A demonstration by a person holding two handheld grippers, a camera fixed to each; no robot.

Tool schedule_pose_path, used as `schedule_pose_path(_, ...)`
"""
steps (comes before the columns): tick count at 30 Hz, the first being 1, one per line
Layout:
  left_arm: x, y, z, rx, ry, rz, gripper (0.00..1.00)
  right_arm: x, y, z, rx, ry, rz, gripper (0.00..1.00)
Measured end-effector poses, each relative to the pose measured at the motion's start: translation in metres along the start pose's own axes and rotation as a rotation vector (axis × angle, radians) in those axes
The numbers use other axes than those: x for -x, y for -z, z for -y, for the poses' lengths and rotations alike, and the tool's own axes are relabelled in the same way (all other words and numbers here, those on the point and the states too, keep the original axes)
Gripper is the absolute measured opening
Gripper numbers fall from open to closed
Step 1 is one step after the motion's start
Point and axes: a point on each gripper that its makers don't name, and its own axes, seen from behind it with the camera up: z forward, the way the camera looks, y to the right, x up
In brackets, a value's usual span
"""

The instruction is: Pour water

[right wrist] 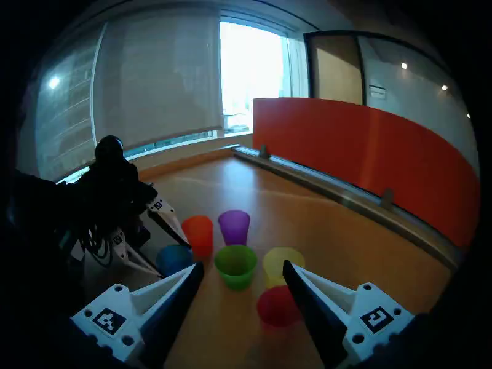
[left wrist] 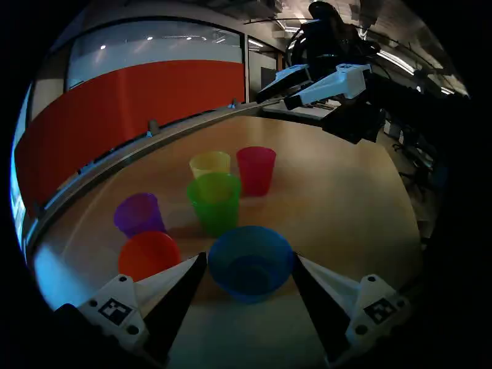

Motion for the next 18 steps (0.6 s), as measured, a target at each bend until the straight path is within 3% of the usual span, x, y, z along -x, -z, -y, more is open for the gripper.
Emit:
schedule_pose_path(7,0.0018,-0.0059,-0.003,0.004,-0.012,0.006,0.98,0.0001,-0.0005,-0.0009,0.001,0.0,0.001,0.99)
schedule_pose_path(11,0.0024,-0.0071,-0.003,0.002,-0.018,0.009,0.9,-0.0001,-0.0002,-0.0026,0.004,-0.001,-0.001,0.99)
schedule_pose_path(18,0.0023,-0.0064,-0.0036,0.002,-0.014,0.007,0.89,-0.0003,-0.0003,-0.0027,0.002,-0.001,-0.003,0.99)
